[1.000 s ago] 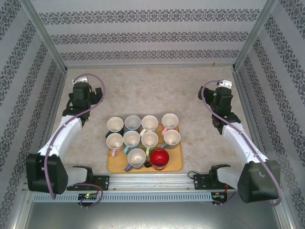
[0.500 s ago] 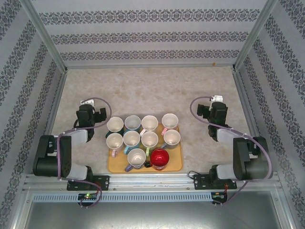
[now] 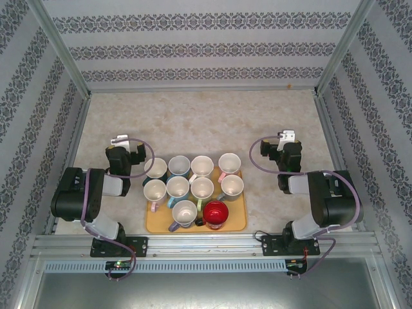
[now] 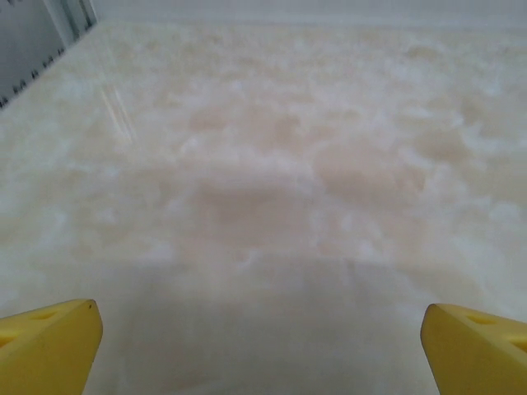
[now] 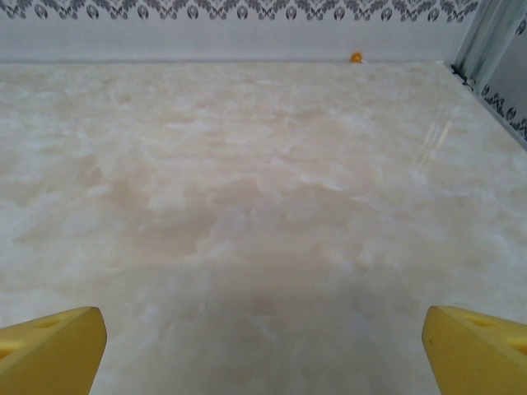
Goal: Turn the mug right side up
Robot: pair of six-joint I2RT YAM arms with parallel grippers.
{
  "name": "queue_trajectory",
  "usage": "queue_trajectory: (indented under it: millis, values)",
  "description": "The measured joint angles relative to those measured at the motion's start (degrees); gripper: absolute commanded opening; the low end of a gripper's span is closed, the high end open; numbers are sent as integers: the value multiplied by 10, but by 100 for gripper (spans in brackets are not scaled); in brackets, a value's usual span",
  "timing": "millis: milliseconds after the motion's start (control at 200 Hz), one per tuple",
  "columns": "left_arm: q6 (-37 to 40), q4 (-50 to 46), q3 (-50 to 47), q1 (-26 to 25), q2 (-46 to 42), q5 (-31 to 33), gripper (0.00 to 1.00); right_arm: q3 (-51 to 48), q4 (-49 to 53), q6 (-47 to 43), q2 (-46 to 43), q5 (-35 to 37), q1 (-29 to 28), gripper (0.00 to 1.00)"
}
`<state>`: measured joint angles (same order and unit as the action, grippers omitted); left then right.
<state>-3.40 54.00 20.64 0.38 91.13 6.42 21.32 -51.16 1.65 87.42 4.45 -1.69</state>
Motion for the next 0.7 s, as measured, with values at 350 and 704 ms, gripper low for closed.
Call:
queue_trajectory:
  millis: [350,704]
  values:
    - [2,2,0,0,0,3,100,1,1,-1,0,-10,7,98]
    - [2,5,0,0,0,3,100,1,1,-2,0,-11,8,98]
